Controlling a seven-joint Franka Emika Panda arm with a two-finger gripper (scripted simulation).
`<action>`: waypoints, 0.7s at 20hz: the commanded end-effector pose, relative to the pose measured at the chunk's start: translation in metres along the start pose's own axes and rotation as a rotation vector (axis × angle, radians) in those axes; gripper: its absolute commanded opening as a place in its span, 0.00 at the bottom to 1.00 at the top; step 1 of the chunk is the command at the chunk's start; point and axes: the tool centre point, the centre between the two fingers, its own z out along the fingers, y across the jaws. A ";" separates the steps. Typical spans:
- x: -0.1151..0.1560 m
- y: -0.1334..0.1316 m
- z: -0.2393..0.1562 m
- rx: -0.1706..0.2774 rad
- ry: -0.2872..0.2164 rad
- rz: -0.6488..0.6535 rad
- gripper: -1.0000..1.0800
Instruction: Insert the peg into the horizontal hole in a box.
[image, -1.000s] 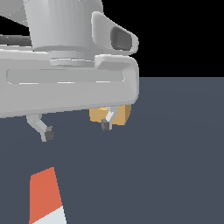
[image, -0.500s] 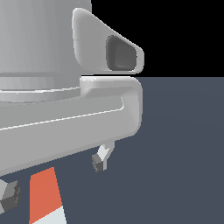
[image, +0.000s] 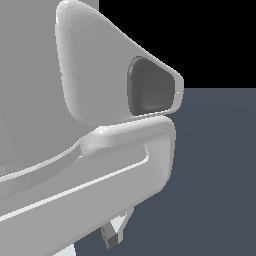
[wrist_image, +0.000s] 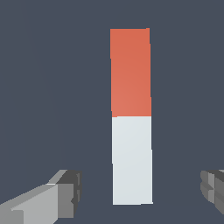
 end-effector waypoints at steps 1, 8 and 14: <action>-0.005 -0.001 0.002 0.000 0.000 -0.012 0.96; -0.007 -0.002 0.004 0.000 0.000 -0.014 0.96; -0.007 -0.002 0.024 0.000 0.000 -0.015 0.96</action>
